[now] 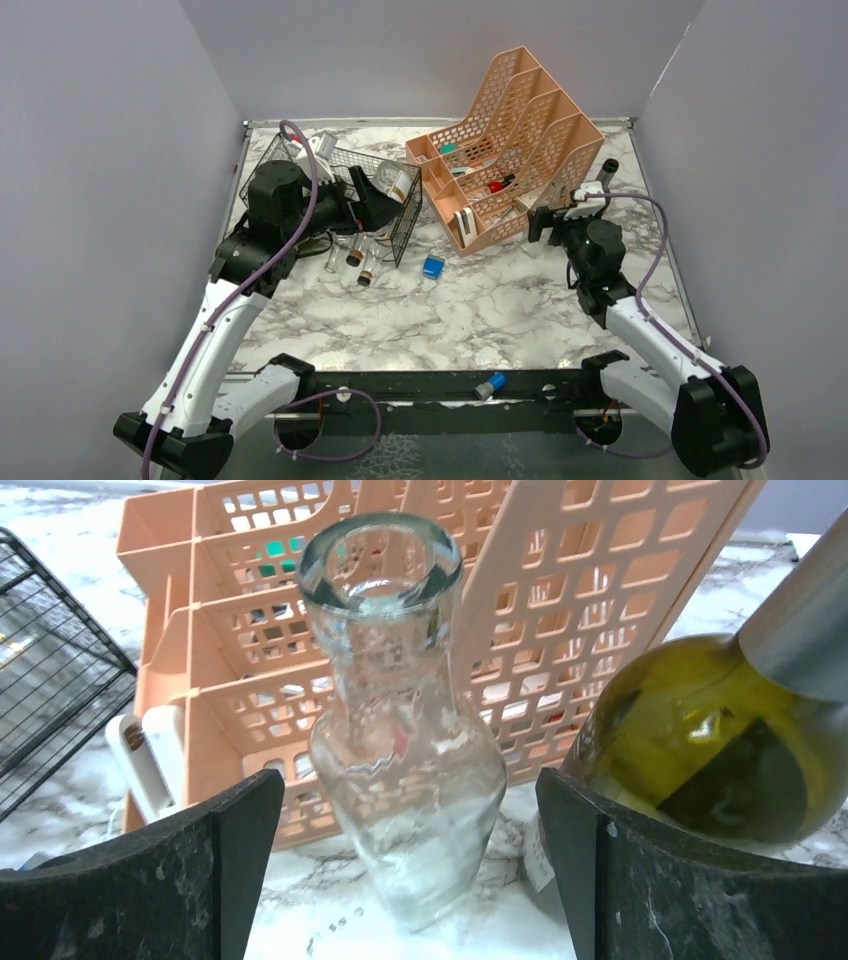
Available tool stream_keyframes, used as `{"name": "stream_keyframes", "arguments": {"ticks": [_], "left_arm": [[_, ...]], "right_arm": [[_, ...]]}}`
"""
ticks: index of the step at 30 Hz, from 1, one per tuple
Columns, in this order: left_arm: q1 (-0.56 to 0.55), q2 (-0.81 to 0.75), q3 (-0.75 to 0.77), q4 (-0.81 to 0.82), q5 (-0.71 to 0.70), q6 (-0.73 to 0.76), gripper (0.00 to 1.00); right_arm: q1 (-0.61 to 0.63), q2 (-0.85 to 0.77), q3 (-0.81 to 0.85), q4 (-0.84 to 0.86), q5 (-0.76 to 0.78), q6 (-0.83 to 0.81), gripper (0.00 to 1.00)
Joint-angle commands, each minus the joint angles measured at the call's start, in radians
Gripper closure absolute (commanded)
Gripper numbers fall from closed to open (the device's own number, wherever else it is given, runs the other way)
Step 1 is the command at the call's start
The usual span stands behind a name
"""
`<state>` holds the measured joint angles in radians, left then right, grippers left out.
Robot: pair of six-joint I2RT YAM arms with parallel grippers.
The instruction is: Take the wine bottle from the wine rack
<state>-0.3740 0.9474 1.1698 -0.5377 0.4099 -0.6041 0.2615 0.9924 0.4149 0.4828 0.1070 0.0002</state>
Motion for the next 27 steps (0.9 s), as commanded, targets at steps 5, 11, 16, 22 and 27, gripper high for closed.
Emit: {"name": "stream_keyframes", "arguments": {"ticks": [5,11,16,22,27], "left_arm": [[0.003,0.097,0.118,-0.087,-0.219,0.228,0.01],[0.002,0.237,0.213,-0.168,-0.506,0.397,0.01],[0.027,0.376,0.264,-0.213,-0.732,0.507,0.01],[0.163,0.549,0.381,-0.252,-0.677,0.619,0.01],[0.165,0.648,0.413,-0.239,-0.816,0.825,0.01]], "right_arm": [[-0.004,-0.236,0.017,-0.403,-0.069,0.151,0.0],[-0.004,-0.415,0.122,-0.67,-0.086,0.342,0.0],[-0.004,-0.537,0.101,-0.659,-0.284,0.427,0.0],[-0.002,-0.631,0.031,-0.568,-0.363,0.464,0.0],[0.073,-0.642,0.03,-0.567,-0.372,0.414,0.0]]}}
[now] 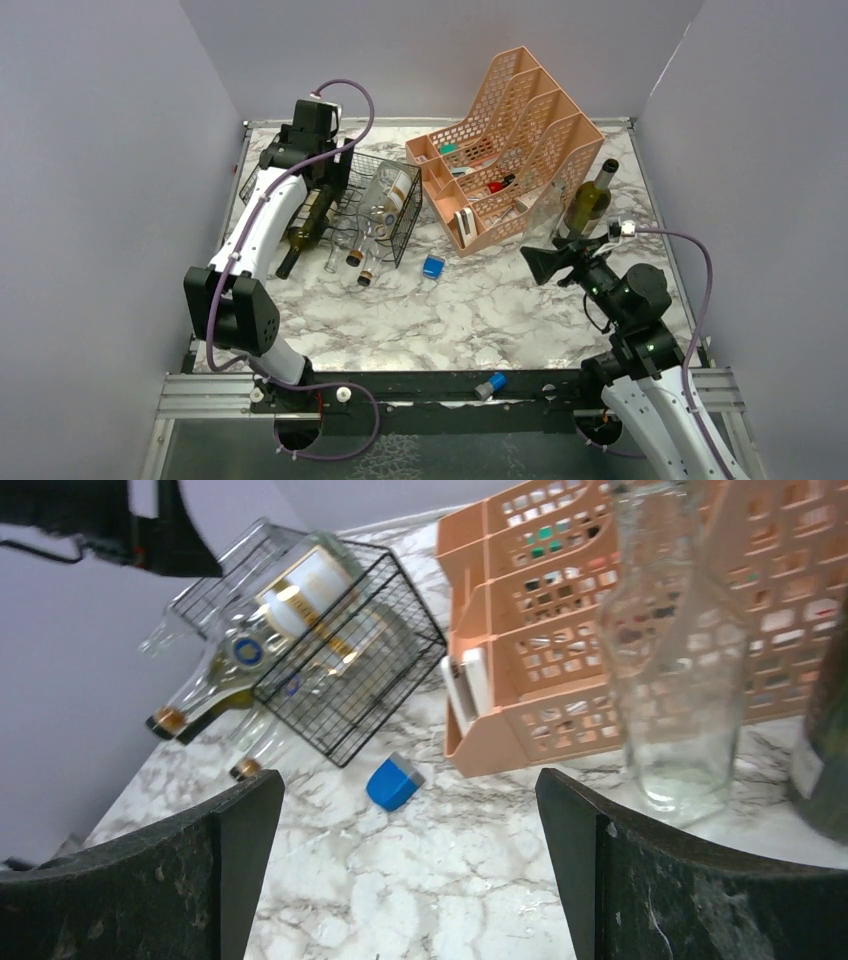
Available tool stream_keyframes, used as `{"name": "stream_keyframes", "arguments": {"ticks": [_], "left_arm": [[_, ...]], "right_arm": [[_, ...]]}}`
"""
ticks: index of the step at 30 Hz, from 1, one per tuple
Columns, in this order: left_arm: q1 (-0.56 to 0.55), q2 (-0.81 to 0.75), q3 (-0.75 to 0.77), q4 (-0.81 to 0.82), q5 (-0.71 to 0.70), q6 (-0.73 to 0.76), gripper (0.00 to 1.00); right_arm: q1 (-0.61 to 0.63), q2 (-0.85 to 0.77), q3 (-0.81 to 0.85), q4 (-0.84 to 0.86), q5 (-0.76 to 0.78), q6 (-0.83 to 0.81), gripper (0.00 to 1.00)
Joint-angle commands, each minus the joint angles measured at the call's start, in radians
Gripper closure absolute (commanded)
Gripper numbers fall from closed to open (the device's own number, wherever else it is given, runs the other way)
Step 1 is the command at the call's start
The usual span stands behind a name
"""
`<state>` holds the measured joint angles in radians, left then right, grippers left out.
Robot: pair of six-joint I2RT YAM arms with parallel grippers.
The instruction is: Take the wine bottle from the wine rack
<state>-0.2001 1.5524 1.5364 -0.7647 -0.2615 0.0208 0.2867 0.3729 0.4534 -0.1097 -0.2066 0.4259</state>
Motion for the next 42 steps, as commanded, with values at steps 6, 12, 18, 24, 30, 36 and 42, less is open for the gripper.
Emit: {"name": "stream_keyframes", "arguments": {"ticks": [6,12,18,24,30,36,42], "left_arm": [[0.017,0.139,0.027,0.093,-0.341,0.392,0.02],[0.034,0.277,0.092,0.135,-0.386,0.53,0.08],[0.06,0.366,0.142,0.139,-0.415,0.536,0.14],[0.065,0.352,0.101,0.139,-0.444,0.507,0.14],[0.078,0.363,0.08,0.141,-0.501,0.506,0.16],[0.087,0.357,0.058,0.139,-0.493,0.518,0.15],[0.103,0.376,0.067,0.14,-0.449,0.506,0.14]], "right_arm": [[0.147,-0.048,-0.019,0.026,-0.012,-0.029,0.0],[0.218,-0.063,-0.022,0.028,-0.009,-0.078,0.0],[0.263,-0.044,-0.011,0.016,-0.005,-0.09,0.0],[0.284,-0.038,-0.021,0.03,-0.001,-0.1,0.0],[0.295,-0.037,-0.03,0.041,0.003,-0.11,0.0],[0.296,-0.042,-0.029,0.04,0.007,-0.112,0.0],[0.298,-0.041,-0.03,0.04,0.008,-0.116,0.0]]}}
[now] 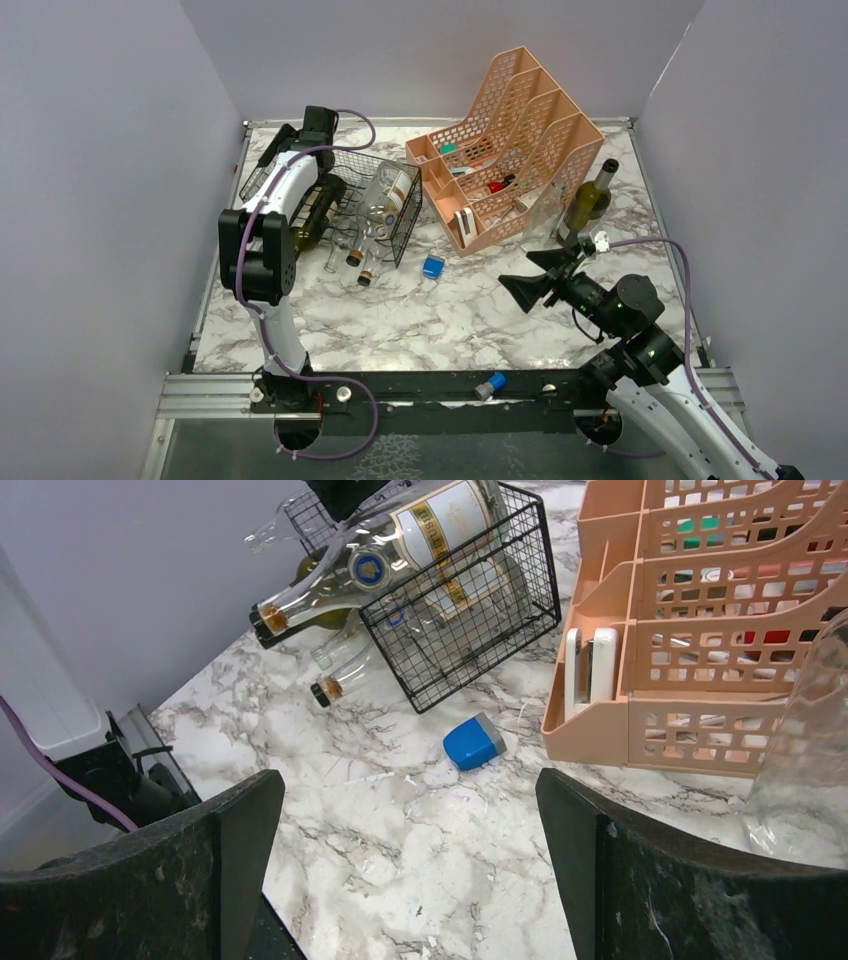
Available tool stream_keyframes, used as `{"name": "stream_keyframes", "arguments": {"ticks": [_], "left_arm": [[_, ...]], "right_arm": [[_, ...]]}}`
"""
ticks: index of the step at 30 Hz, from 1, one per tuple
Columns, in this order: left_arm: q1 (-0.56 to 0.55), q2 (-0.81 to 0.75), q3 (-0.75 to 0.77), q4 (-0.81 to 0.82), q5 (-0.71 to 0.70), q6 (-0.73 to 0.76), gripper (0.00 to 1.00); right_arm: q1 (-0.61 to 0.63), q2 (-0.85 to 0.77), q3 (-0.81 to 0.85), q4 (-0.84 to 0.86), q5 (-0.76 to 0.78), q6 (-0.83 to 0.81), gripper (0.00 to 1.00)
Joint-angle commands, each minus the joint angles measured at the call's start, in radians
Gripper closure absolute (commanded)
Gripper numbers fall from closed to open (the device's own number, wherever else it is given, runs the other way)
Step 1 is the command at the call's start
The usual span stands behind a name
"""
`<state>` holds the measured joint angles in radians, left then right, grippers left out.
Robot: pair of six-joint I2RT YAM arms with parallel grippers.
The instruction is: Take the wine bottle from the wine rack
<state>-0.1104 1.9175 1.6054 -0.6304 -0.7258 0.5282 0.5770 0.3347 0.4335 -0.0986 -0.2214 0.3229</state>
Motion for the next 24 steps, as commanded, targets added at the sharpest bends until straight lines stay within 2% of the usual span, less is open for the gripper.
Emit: {"name": "stream_keyframes", "arguments": {"ticks": [1,18,24], "left_arm": [[0.014,0.014,0.002,0.005,0.015,0.002,0.14],[0.044,0.004,-0.038,0.054,0.096,-0.012,0.19],[0.034,-0.02,-0.045,0.054,0.083,-0.039,0.25]], "right_arm": [[0.007,-0.003,-0.01,0.028,0.024,-0.012,0.0],[0.009,-0.003,-0.01,0.024,0.05,-0.023,0.0],[0.008,-0.005,-0.011,0.024,0.053,-0.025,0.0]]}}
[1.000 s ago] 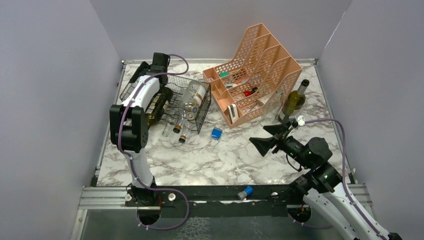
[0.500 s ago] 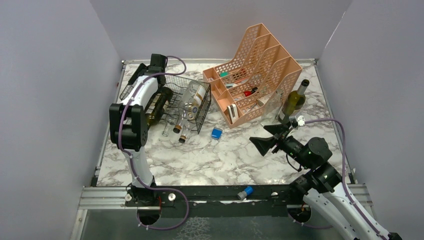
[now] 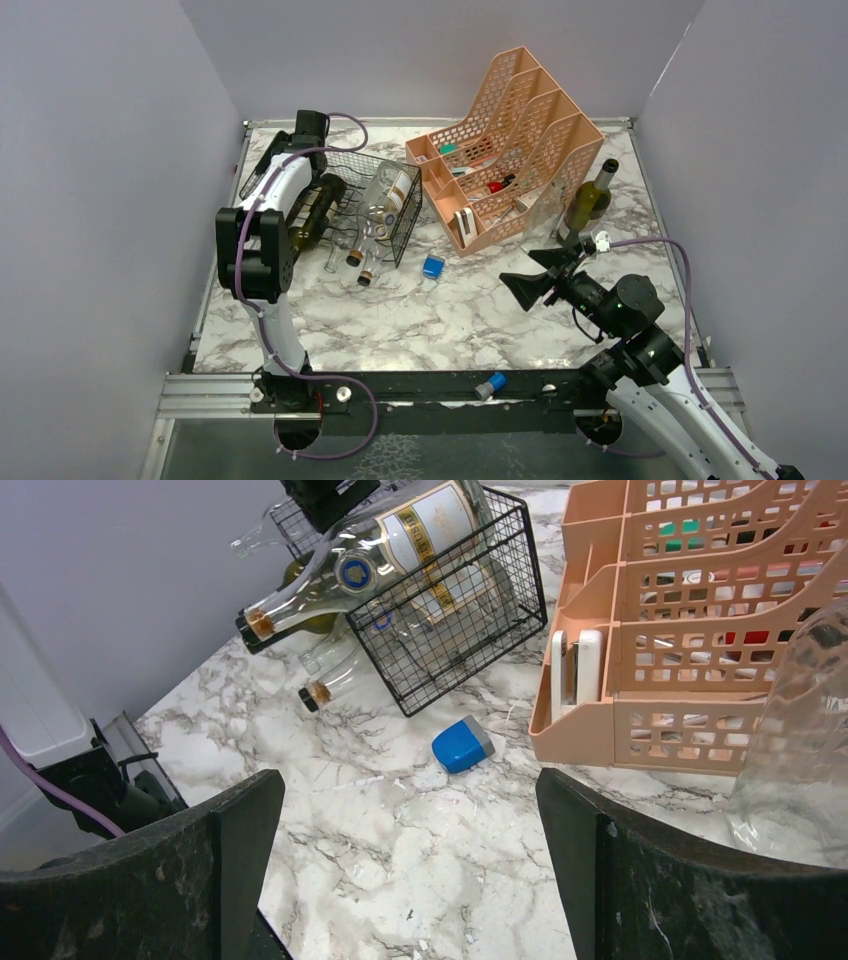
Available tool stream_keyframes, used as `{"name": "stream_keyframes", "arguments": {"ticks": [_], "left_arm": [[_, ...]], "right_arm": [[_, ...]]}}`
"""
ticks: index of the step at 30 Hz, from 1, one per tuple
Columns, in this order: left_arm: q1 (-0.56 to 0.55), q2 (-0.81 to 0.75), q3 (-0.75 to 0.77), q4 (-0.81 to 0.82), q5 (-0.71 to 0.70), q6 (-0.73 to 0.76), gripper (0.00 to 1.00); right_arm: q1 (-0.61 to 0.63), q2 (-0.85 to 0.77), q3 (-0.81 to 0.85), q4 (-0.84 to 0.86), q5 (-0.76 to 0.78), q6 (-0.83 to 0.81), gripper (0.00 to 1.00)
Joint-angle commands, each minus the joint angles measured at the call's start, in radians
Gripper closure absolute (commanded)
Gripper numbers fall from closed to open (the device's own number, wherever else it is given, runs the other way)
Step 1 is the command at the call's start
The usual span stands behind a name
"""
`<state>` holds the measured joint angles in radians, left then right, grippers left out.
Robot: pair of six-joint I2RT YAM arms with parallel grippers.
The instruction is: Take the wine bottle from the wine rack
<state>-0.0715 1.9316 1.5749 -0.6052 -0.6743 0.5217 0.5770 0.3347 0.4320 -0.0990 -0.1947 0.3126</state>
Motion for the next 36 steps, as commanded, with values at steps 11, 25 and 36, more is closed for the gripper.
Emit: {"name": "stream_keyframes", "arguments": {"ticks": [11,25,36], "left_arm": [[-0.036,-0.086,-0.02,0.061,-0.018,-0.068,0.34],[-0.04,-0.174,-0.01,0.058,-0.013,-0.122,0.4],[-0.042,-0.225,-0.023,0.022,0.074,-0.208,0.49]], "right_arm": [[0.008,-0.007,-0.009,0.025,0.023,-0.016,0.0],[0.008,-0.009,-0.012,0.029,0.019,-0.025,0.0],[0.007,-0.005,-0.015,0.03,0.033,-0.032,0.0]]}}
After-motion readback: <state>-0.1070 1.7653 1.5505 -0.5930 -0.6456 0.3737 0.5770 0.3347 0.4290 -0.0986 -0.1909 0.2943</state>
